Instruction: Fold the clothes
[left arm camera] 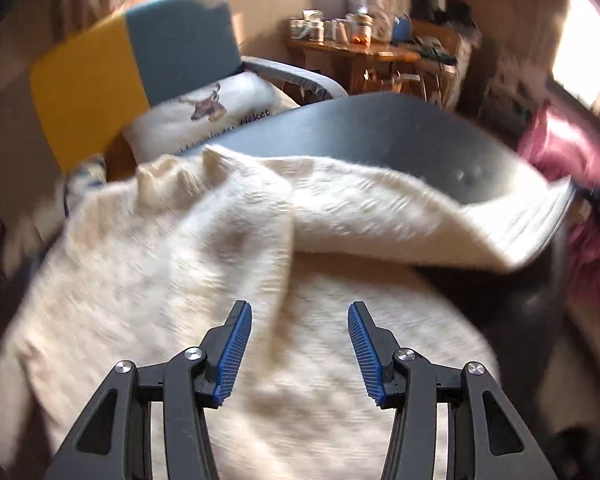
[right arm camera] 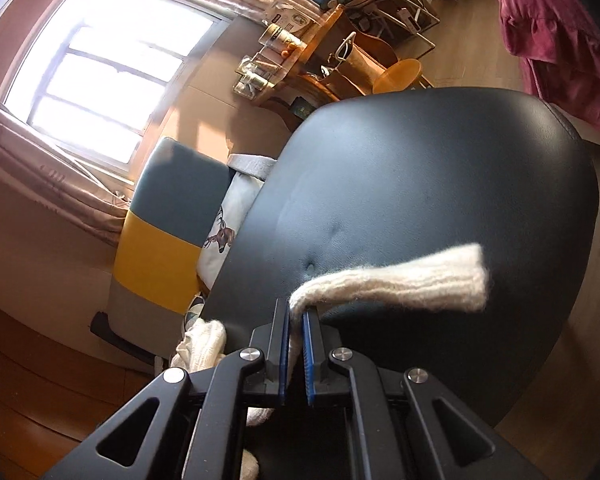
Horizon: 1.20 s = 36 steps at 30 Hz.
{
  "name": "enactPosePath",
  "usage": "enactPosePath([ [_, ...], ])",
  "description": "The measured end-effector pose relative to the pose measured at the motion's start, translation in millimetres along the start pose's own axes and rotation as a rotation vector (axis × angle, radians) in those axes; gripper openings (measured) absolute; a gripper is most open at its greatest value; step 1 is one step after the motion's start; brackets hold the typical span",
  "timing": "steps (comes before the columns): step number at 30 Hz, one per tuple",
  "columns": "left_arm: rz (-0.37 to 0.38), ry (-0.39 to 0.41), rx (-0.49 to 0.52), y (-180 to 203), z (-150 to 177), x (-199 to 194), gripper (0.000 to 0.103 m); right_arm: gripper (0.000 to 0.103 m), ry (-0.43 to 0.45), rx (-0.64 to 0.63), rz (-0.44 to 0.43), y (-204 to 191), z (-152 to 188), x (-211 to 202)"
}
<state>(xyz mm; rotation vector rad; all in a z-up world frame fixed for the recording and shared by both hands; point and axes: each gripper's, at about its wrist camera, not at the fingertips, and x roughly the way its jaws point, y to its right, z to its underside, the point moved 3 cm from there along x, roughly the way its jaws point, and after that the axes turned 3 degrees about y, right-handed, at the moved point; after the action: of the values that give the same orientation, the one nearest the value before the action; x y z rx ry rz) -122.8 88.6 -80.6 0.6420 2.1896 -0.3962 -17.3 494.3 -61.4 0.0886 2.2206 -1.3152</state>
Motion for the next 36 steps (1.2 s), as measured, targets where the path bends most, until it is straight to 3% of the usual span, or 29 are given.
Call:
enactPosePath([
  [8,0.120,0.002,0.133,34.6,-50.6,38.3,0.044,0.005,0.021,0.017,0.018,-24.3,-37.7,15.5],
  [12,0.183,0.030,0.237,62.8,-73.7,41.0,0.044,0.002,0.024,0.054,-0.031,-27.7,-42.0,12.9],
  [17,0.247,0.006,0.423,92.5,-70.6,37.2,0.044,0.002,0.056,0.092,-0.090,-25.5,-33.2,-22.4],
  [20,0.228,-0.029,0.499,101.0,-58.8,45.2,0.045,0.006,0.086,0.065,-0.027,-13.9,-24.0,-47.3],
  [22,0.212,-0.029,0.468,92.7,-54.7,43.8,0.044,0.007,0.056,0.083,-0.028,2.2,-17.5,-52.0],
  [24,0.195,-0.020,0.409,79.8,-51.8,40.2,0.044,0.027,-0.002,0.183,-0.050,28.6,-10.4,-43.3],
  [27,0.170,-0.007,0.320,60.3,-47.5,34.9,0.044,0.027,0.003,0.242,0.045,67.8,-2.9,-21.9],
  [31,0.136,0.010,0.202,34.2,-41.7,27.7,0.045,0.030,0.008,0.280,0.070,96.6,-0.4,11.4],
  [36,0.063,-0.051,-0.007,-14.4,-23.1,44.2,0.044,0.027,-0.003,0.188,0.114,85.4,-9.9,49.4],
])
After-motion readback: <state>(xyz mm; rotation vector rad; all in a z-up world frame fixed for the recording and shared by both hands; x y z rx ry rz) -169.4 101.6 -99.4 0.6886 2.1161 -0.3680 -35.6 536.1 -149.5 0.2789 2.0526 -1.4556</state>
